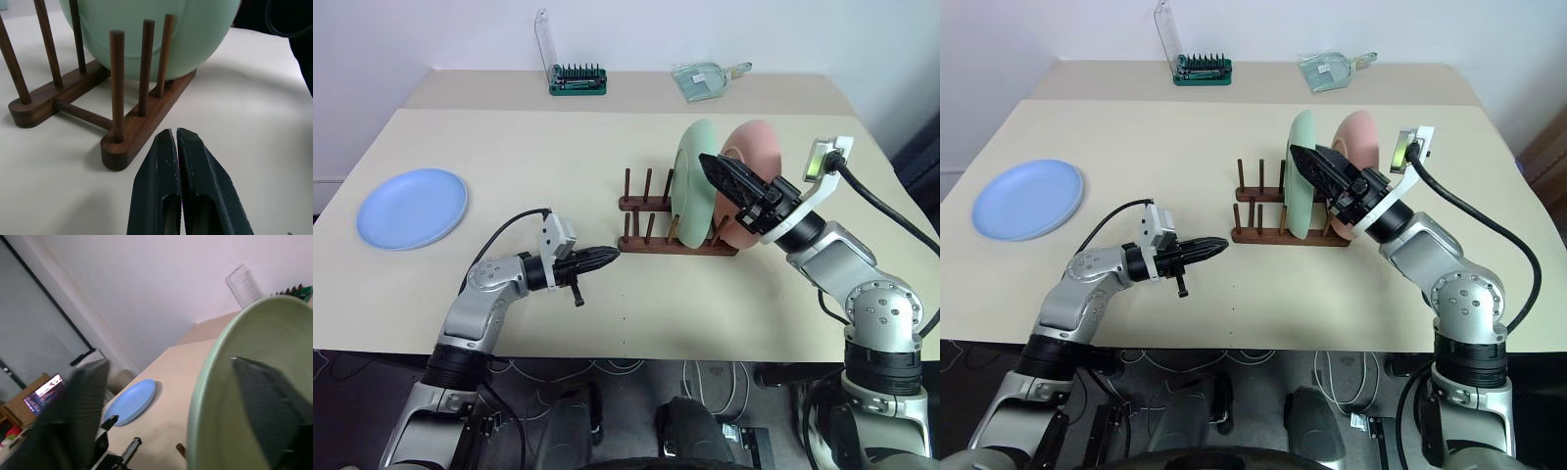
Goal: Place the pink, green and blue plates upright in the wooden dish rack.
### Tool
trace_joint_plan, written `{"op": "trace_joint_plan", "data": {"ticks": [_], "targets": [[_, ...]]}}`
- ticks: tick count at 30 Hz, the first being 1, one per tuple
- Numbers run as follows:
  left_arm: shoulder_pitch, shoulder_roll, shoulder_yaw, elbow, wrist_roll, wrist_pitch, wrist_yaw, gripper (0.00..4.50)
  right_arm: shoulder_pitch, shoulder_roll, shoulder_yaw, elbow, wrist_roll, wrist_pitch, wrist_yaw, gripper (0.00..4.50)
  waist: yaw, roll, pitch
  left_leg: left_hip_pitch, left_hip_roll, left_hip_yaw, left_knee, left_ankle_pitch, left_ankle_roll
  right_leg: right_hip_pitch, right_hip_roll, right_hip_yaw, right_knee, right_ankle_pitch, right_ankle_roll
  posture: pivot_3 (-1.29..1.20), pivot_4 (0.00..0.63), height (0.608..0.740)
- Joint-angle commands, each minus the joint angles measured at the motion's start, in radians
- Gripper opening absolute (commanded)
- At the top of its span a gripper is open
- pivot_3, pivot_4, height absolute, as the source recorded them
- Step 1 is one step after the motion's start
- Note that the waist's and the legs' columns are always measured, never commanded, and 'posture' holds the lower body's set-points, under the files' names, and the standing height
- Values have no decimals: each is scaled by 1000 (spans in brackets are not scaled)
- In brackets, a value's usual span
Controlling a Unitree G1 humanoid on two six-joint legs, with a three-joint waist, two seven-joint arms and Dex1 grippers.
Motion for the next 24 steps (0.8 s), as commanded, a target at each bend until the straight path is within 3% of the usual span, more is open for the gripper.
{"op": "trace_joint_plan", "data": {"ticks": [1, 14, 18, 20, 24], "targets": [[-3, 2, 6, -41, -16, 4, 1, 73, -50, -3, -32, -39, -28, -31, 3, 3889, 0, 0, 0, 0, 0, 0, 0, 0, 0, 0, 0, 0, 0, 0, 0, 0, 150, 732], [-23, -4, 67, 10, -29, -15, 41, 73, -203, -68, 29, -160, -156, -16, 63, 3889, 0, 0, 0, 0, 0, 0, -1, 0, 0, -1, 0, 0, 0, 0, 0, 0, 150, 732], [-75, -16, 196, 43, -89, 47, 172, 1351, -236, -160, 122, -187, -336, -27, 124, 3942, 0, 0, 0, -1, 0, 0, -1, 0, 0, -1, 0, 0, 0, 0, 0, 0, 150, 732], [-96, -14, 251, 43, -105, 63, 235, 2326, -251, -178, 157, -187, -404, -42, 146, 3942, -2, -1, 1, -1, 0, 0, -1, 0, 0, -1, 0, 0, 0, 0, 0, 0, 150, 732], [-175, 39, 461, 96, -89, 148, 550, 4285, -290, -221, 300, -176, -653, -122, 213, 3942, -6, -2, 1, -1, 0, 0, -1, 0, 0, -2, 0, 0, 0, 0, 0, 0, 150, 732]]}}
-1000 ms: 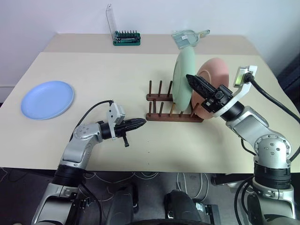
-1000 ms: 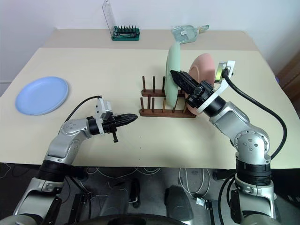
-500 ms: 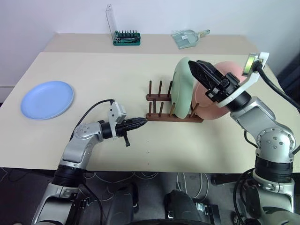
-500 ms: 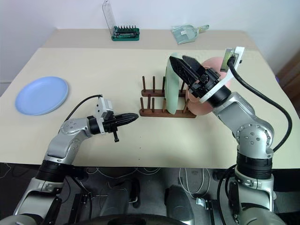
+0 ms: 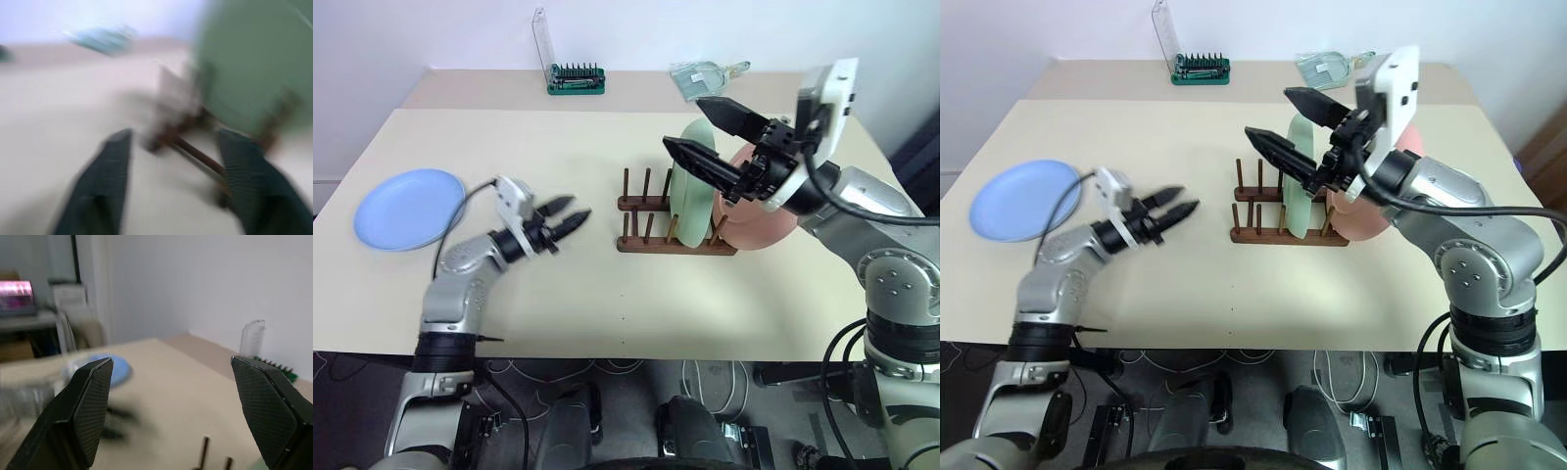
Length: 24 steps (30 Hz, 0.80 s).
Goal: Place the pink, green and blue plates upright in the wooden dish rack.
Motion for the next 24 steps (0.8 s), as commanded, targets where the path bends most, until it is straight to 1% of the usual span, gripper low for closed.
{"op": "trace_joint_plan", "data": {"ticks": [1, 5, 8, 10, 14, 17, 21, 24], "targets": [[-48, 61, 180, 35, 19, 62, 262, 4401, -38, -6, 75, -13, -162, -78, 51, 3942, -3, 0, 0, 0, 0, 0, 0, 0, 0, 0, 0, 0, 0, 0, 0, 0, 150, 732], [-77, 98, 314, 71, 65, 132, 546, 4401, -39, 28, 113, 12, -239, -118, 96, 3942, 1, -2, 1, 0, 0, 0, 0, 0, -1, 0, -1, 0, 0, 0, 0, 0, 150, 732], [-93, 125, 379, 137, 115, 177, 726, 4401, -37, 52, 121, 32, -271, -135, 125, 3942, 7, -5, 1, 0, 0, 0, 1, 1, -1, 0, -1, -1, 0, 0, 0, 0, 150, 732], [-90, 142, 430, 171, 117, 232, 810, 4401, -37, 70, 127, 36, -286, -141, 142, 3942, 5, -8, 2, 0, -1, 0, 1, 1, -2, 0, -1, -1, 0, 0, 1, 0, 150, 732], [-77, 142, 462, 161, 107, 341, 889, 4401, -41, 101, 125, 46, -307, -148, 164, 3942, 6, -13, 2, 0, 0, 0, 1, 3, -5, 0, -1, -1, 0, 0, 1, 0, 150, 732], [-96, 120, 545, 180, 75, 414, 988, 4401, -40, 121, 123, 54, -323, -151, 175, 3942, 5, -15, 2, 0, 0, 0, 1, 3, -6, 0, -1, -1, 0, 0, 1, 0, 150, 732], [-123, 102, 605, 219, 22, 474, 1022, 4401, -31, 136, 121, 56, -343, -154, 182, 3942, 4, -18, 3, 0, 0, 0, 0, 3, -6, 0, -1, -1, 0, 0, 1, 0, 150, 732], [-145, 100, 612, 274, -19, 508, 984, 3604, -21, 144, 118, 52, -356, -153, 183, 3942, 5, -18, 2, 0, 0, 0, 0, 3, -7, 0, -1, -1, 1, 0, 1, 0, 150, 732]]}}
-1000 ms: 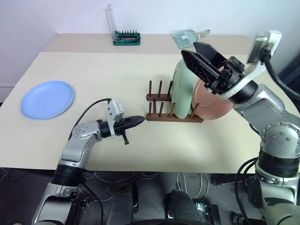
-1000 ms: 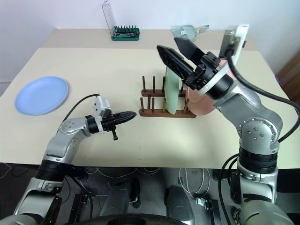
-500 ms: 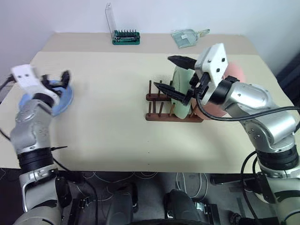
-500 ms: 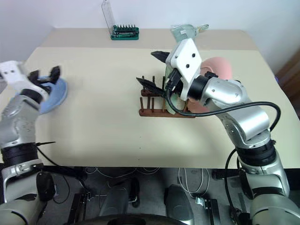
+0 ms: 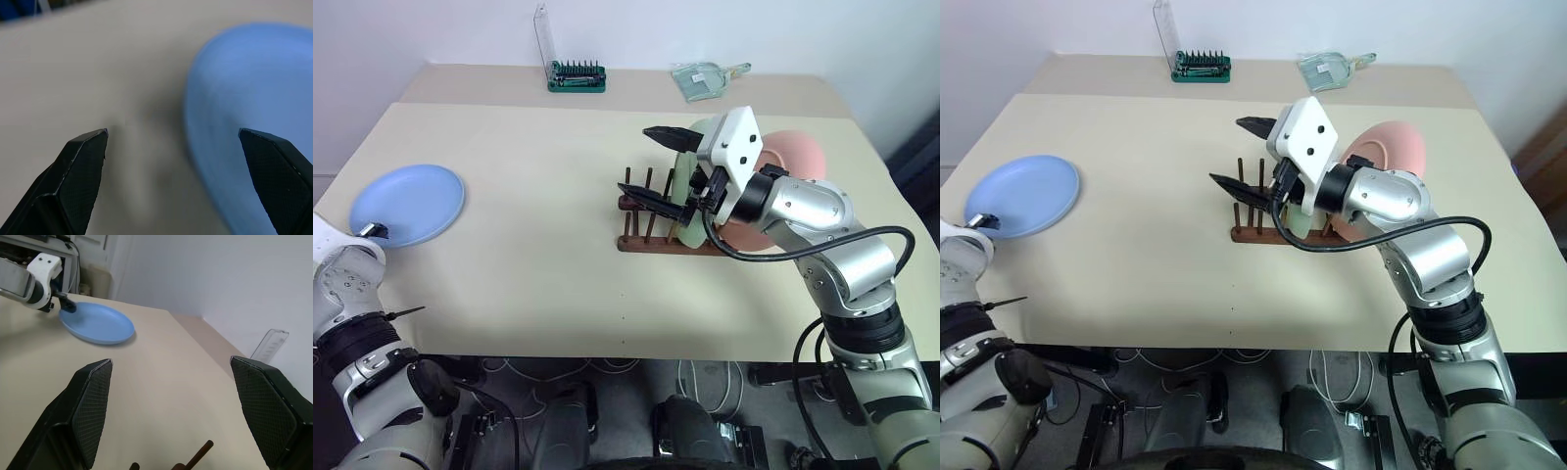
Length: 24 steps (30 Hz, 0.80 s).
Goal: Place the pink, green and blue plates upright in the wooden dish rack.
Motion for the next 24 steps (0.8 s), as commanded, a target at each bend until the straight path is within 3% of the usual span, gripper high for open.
{"op": "trace_joint_plan", "data": {"ticks": [1, 7, 14, 19, 24], "targets": [[-32, 4, 26, 30, -55, 27, -29, 3044, 1, 12, -25, -19, -15, -16, 0, 3942, 3, 0, 0, 0, 0, 0, 0, 0, 0, 0, 0, 0, 0, 0, 0, 0, 150, 732], [-38, -31, -16, 1, -77, 33, -67, 40, 28, 16, -33, -41, -31, -6, -8, 3942, 3, 0, 0, 0, -1, 0, 0, 0, 0, 0, 0, 0, 0, 0, 0, 0, 150, 732], [-89, -80, -89, -87, -132, -79, -220, 40, 28, 2, -23, -50, -85, -25, -9, 3942, 3, -1, 0, 0, -1, 0, 0, 0, 0, 0, 0, 0, 0, 0, 0, 0, 150, 732], [-114, -74, -267, -206, -69, -189, -354, 40, -7, -20, 26, -31, -202, -89, 9, 3942, 1, -3, 1, 0, -1, 0, 0, 0, 0, 0, 0, 0, -1, 0, 0, 0, 150, 732], [-142, -55, -435, -343, -37, -189, -439, 40, -55, -27, 136, 10, -370, -199, 28, 3942, -5, -3, 1, 0, 0, 1, -1, 1, -1, -1, 1, 0, -1, 0, 0, 0, 150, 732]]}}
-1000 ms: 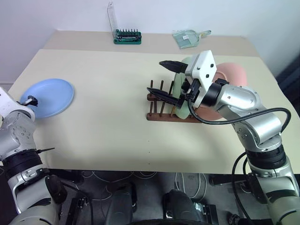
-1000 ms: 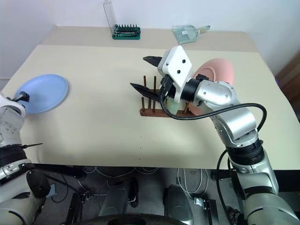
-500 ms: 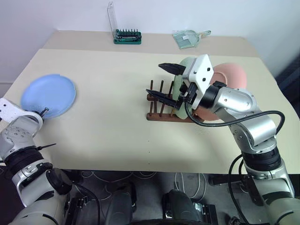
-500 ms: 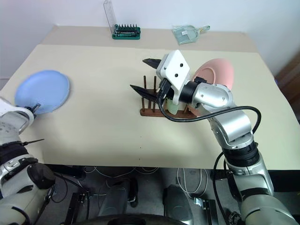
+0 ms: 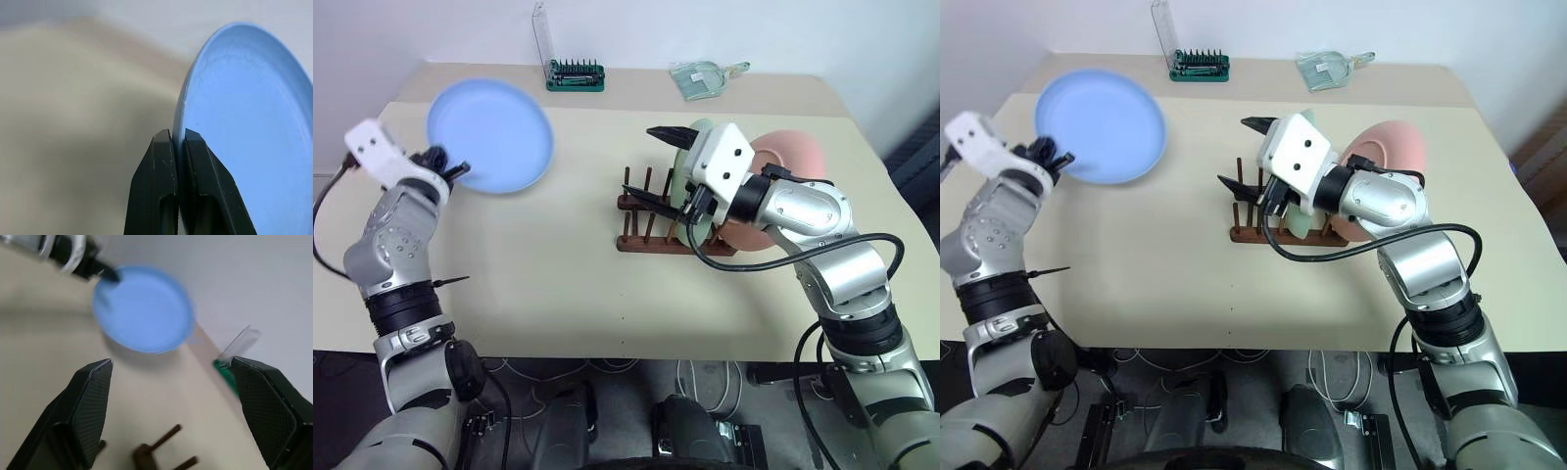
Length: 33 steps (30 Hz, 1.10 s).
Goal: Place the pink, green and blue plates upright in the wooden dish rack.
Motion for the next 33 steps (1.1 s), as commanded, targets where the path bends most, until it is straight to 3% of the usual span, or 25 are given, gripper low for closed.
{"op": "trace_joint_plan", "data": {"ticks": [1, 9, 15, 28, 31, 33], "targets": [[-32, 38, -117, -127, 42, 4, -50, 40, -55, 11, 88, 23, -140, -96, 6, 3942, -1, 0, 0, 0, 0, 0, 0, 0, 0, 0, 0, 0, 0, 0, 0, 0, 150, 732], [-75, 32, -214, -291, 43, 196, -11, 40, -128, 110, 248, 172, -353, -224, 7, 3942, 4, 0, 0, 0, 0, 0, 1, 0, 0, 0, 0, 0, 0, 0, 0, 0, 150, 732], [-113, -20, -149, -388, -35, 403, 60, 40, -152, 158, 289, 291, -488, -307, -20, 3942, 4, 0, 0, 0, 0, 0, 1, 0, 0, 0, 0, 0, 1, 0, 0, 0, 150, 732], [-134, -68, -12, -496, -206, 659, 68, 40, -156, 209, 259, 375, -591, -337, -49, 3942, 4, 0, 0, 0, 0, -1, 1, 1, -1, 1, 0, 0, 1, 0, 0, 0, 150, 732], [-128, -65, -8, -500, -214, 675, 67, 0, -154, 212, 255, 377, -596, -338, -43, 3069, 3, 0, 0, 0, 0, -1, 1, 1, -1, 1, 0, 0, 1, 0, 0, 0, 150, 732], [-132, -67, 3, -497, -221, 679, 65, 0, -151, 213, 253, 374, -599, -337, -40, 2116, 3, 0, 0, 0, 0, -1, 1, 1, -1, 0, 1, 0, 1, 0, 0, 0, 150, 732]]}}
